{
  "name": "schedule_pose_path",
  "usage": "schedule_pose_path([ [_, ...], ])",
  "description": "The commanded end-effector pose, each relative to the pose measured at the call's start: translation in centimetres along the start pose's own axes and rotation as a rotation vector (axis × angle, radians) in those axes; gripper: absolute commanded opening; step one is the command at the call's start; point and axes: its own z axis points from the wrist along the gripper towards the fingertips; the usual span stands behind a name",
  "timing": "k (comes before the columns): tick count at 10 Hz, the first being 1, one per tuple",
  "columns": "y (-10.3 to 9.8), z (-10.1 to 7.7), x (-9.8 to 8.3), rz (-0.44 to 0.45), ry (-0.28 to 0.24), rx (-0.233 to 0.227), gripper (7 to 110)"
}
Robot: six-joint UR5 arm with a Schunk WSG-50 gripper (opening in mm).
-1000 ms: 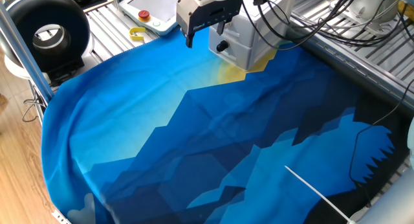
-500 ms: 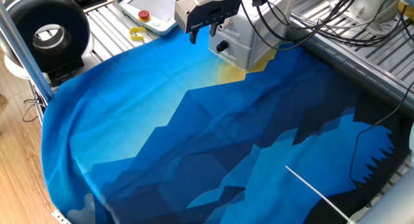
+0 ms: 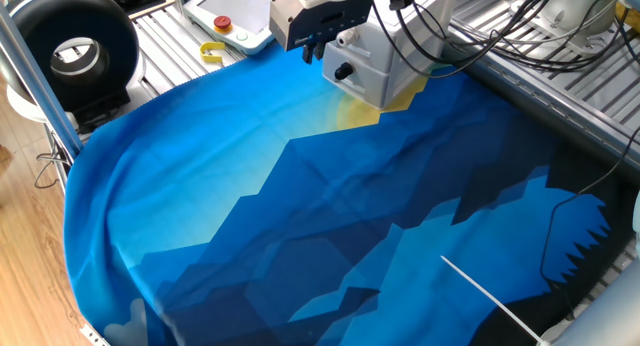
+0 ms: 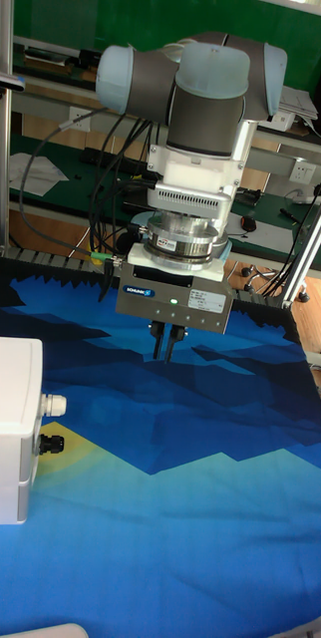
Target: Grasp the handle and open the drawer
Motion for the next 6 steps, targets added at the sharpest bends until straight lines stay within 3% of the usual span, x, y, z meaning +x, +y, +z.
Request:
schedule_pose_path([
  [1, 0.17, -0.11, -0.03, 0.003, 0.000, -0.010, 7],
  [6, 0.15, -0.03, -0.01, -0.002, 0.000, -0.009, 7],
])
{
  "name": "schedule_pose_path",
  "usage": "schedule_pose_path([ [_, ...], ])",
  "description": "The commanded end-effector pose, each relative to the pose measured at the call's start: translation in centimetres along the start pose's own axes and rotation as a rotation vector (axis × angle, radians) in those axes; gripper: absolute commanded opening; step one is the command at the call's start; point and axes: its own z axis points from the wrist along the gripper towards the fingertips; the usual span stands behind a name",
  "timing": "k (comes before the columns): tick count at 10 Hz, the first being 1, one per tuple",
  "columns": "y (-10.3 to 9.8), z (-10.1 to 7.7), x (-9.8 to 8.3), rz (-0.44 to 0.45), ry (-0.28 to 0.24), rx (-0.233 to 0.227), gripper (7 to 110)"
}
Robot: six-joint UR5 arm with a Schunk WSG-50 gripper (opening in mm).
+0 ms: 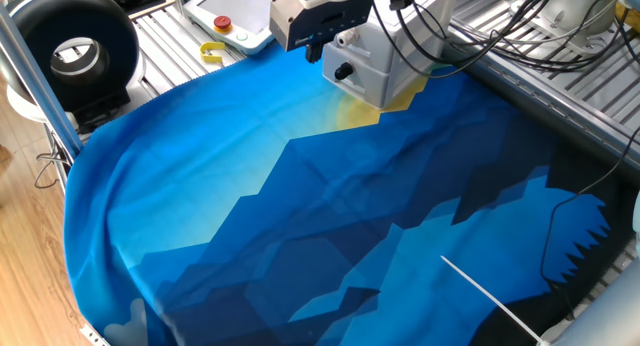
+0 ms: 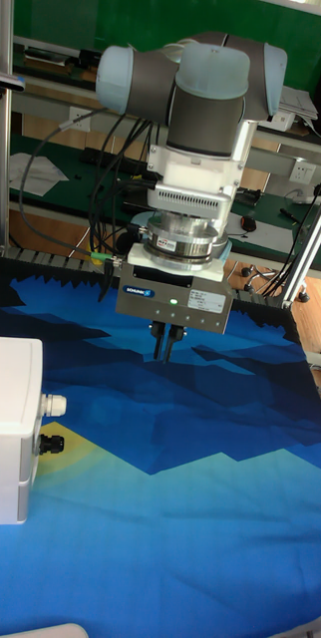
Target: Grasp the handle and open the drawer
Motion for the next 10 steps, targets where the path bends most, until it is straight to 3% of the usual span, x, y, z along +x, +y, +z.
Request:
schedule_pose_path([
  [1, 0.4, 0.0, 0.0, 0.004, -0.002, -0.019, 7],
  [2, 0.3, 0.1, -0.3, -0.007, -0.013, -0.017, 7],
  [3, -1.0, 0.1, -0.7, -0.052, -0.029, 0.029, 7],
  [5, -4.6, -0.2, -2.1, -0.186, -0.072, 0.180, 7],
  [8, -5.2, -0.1, -3.0, -0.256, -0.109, 0.194, 7],
  [10, -6.1, 0.1, -4.1, -0.345, -0.154, 0.240, 7],
])
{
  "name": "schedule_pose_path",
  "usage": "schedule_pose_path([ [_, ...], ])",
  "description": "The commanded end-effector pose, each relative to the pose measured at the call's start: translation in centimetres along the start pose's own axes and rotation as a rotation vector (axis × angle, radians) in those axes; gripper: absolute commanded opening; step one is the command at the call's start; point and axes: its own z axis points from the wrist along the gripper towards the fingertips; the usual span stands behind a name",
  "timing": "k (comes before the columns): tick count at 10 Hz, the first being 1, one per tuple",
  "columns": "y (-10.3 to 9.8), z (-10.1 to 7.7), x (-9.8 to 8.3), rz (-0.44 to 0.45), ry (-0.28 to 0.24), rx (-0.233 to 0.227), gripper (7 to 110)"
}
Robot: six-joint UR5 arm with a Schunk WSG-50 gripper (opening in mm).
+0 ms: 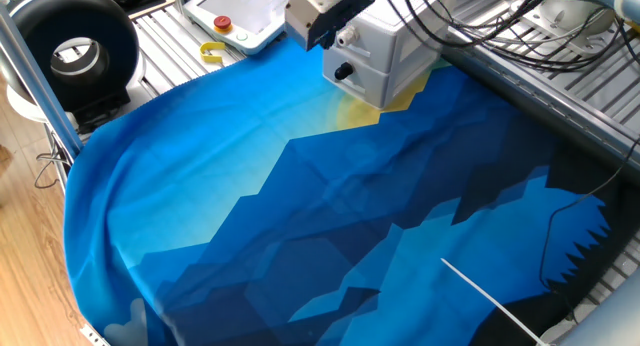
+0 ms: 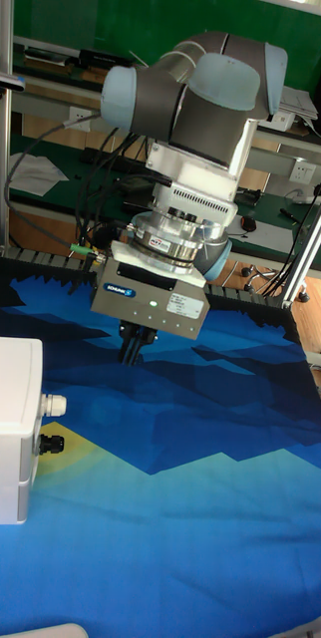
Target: Grasp the handle and open the drawer
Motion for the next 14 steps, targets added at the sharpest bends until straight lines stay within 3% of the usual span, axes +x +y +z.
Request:
schedule_pose_path([
  [1, -2.3, 0.5, -1.4, -0.142, -0.075, 0.081, 7],
  [2, -2.9, 0.6, -1.8, -0.189, -0.095, 0.101, 7],
  [4, -6.0, 0.5, 1.1, -0.288, 0.030, 0.197, 7],
  [5, -6.9, 0.4, 1.1, -0.297, 0.033, 0.232, 7],
  [6, -6.5, 0.5, 0.8, -0.287, 0.018, 0.218, 7],
  [7, -5.3, 0.6, -0.1, -0.346, -0.013, 0.185, 7],
  [8, -5.9, 0.3, -0.4, -0.323, -0.018, 0.214, 7],
  [9, -8.8, -1.2, -4.3, -0.387, -0.142, 0.369, 7],
  [10, -8.6, -1.9, -7.1, -0.469, -0.248, 0.403, 7],
  [11, -7.2, -1.8, -8.4, -0.527, -0.315, 0.359, 7],
  [14, -6.0, -2.3, -9.6, -0.566, -0.348, 0.352, 7],
])
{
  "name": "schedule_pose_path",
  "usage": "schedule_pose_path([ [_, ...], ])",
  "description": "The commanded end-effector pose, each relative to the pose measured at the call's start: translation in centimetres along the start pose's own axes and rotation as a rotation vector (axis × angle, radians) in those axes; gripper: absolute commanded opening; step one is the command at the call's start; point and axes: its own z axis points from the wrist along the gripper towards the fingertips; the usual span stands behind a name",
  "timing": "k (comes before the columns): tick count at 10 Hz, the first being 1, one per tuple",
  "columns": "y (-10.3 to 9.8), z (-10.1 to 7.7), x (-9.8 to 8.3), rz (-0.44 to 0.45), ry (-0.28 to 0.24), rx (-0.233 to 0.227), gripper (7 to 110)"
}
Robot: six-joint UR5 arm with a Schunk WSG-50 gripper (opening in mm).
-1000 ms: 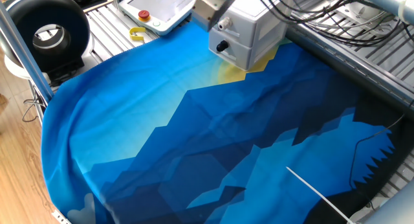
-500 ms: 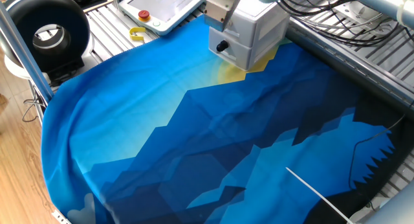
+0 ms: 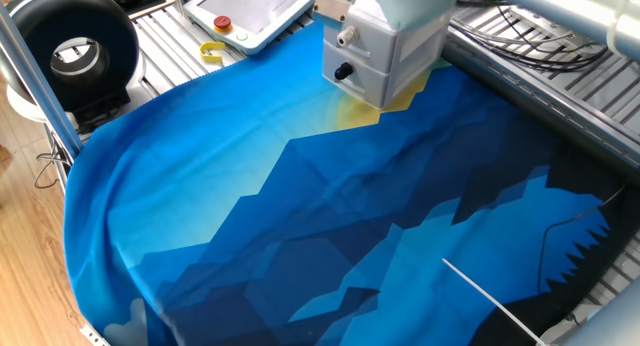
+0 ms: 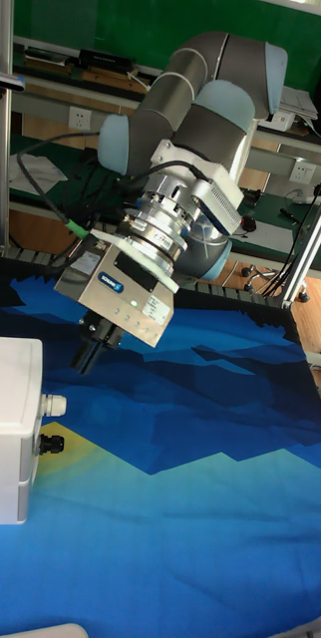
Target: Grasp the handle and open the drawer
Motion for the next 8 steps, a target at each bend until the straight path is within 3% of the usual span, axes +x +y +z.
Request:
schedule_pose_path([
  [1, 0.0, -0.6, -3.3, -0.024, -0.111, 0.009, 7],
  [2, 0.5, -0.5, -3.7, -0.035, -0.132, -0.006, 7],
  [3, 1.7, -0.3, -2.5, -0.052, -0.088, -0.037, 7],
  [4, 2.0, -0.1, 0.3, -0.120, 0.014, -0.042, 7],
  [5, 2.7, 0.1, 2.4, -0.172, 0.085, -0.055, 7],
  [6, 3.5, 0.2, 2.6, -0.229, 0.086, -0.067, 7],
  [8, -0.8, 0.1, 0.7, -0.445, 0.049, 0.130, 7],
])
